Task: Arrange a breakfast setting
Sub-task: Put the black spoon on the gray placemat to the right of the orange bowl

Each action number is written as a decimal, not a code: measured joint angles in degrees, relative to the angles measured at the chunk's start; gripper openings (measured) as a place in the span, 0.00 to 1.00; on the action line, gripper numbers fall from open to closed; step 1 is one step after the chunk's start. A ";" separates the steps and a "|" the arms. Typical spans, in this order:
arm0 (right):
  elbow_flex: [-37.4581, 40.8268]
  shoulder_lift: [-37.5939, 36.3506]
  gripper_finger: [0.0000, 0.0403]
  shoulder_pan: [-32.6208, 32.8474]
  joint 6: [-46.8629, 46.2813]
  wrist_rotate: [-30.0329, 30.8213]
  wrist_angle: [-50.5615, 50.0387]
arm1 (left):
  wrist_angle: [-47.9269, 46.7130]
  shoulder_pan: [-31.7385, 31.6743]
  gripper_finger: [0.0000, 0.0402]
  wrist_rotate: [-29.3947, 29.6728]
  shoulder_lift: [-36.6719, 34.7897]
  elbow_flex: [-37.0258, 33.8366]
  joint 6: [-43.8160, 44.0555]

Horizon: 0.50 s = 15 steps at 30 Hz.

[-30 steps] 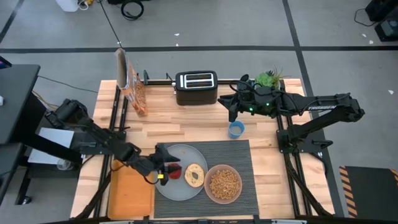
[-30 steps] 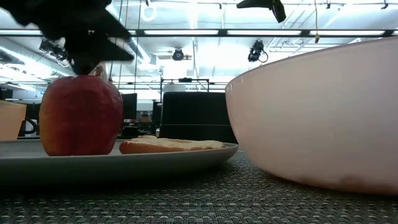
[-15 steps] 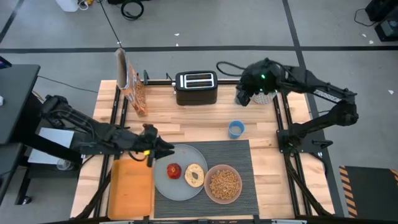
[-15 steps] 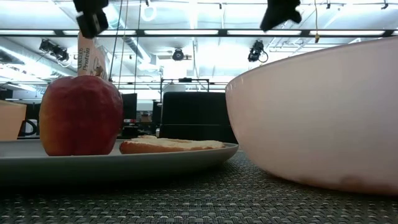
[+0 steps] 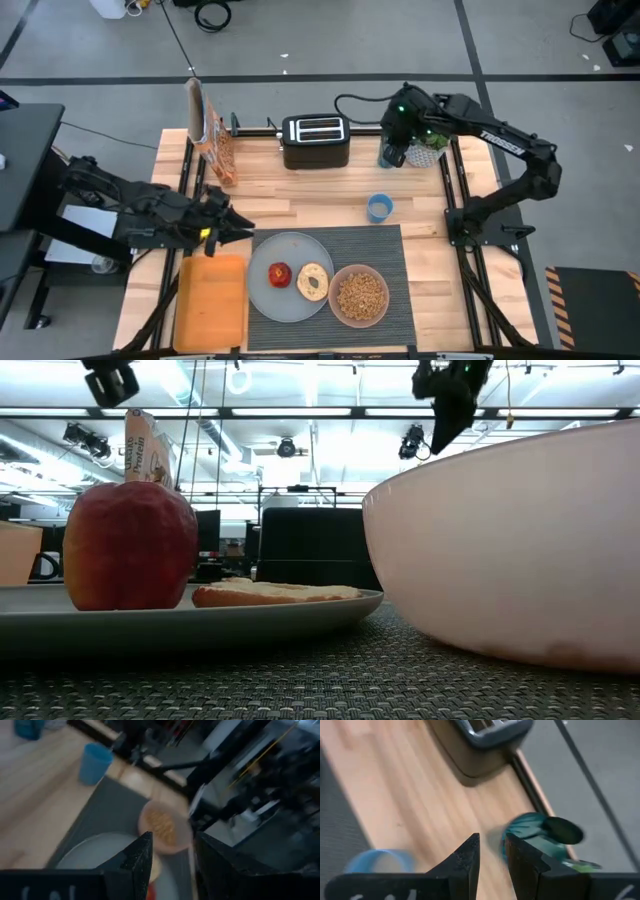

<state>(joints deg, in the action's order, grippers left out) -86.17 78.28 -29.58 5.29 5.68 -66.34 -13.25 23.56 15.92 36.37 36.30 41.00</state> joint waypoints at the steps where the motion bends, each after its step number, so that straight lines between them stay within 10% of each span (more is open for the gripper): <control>1: 0.00 0.55 0.25 -0.57 1.23 0.74 -0.09 | -3.79 0.01 0.39 0.37 -0.23 1.45 -0.14; 7: 0.02 2.68 0.25 -5.09 6.97 1.60 5.67 | -18.40 0.01 0.39 7.25 -0.35 8.92 -5.99; 15: -0.02 4.23 0.25 -14.38 13.46 -8.33 9.19 | -15.61 -1.62 0.39 24.27 -0.43 13.54 -17.31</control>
<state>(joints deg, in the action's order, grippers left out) -86.19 82.51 -43.96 18.75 -2.65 -57.15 -28.86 21.94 40.19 35.94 49.84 23.68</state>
